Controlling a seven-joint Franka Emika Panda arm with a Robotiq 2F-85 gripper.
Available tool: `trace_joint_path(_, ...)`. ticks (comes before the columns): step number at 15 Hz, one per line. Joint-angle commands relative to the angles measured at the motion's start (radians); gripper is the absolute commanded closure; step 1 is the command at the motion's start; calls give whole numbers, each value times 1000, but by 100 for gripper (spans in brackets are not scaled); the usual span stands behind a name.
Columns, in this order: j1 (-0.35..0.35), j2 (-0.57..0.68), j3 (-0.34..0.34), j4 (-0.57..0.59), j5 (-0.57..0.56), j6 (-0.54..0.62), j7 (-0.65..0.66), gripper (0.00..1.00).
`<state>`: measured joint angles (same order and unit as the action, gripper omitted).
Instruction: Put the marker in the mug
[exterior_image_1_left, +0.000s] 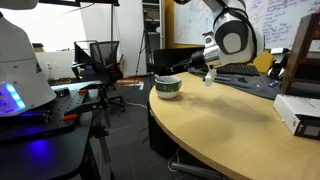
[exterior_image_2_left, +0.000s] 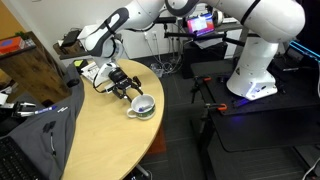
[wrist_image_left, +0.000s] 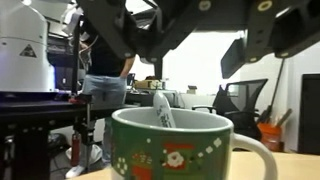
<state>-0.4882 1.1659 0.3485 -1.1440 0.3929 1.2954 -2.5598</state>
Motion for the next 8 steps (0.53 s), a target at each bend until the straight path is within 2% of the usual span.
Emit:
trace_joint_path(1, -3, -180, -19, -183, 3, 151, 55, 1)
trace_joint_path(2, -6, -233, -18, -229, 7, 183, 80, 0)
trace_joint_path(3, 36, -286, -84, -253, 54, 177, 76, 0)
trace_joint_path(6, 63, -436, -135, -375, 98, 194, 98, 0)
trace_joint_path(8, 88, -499, -176, -424, 107, 166, 96, 0)
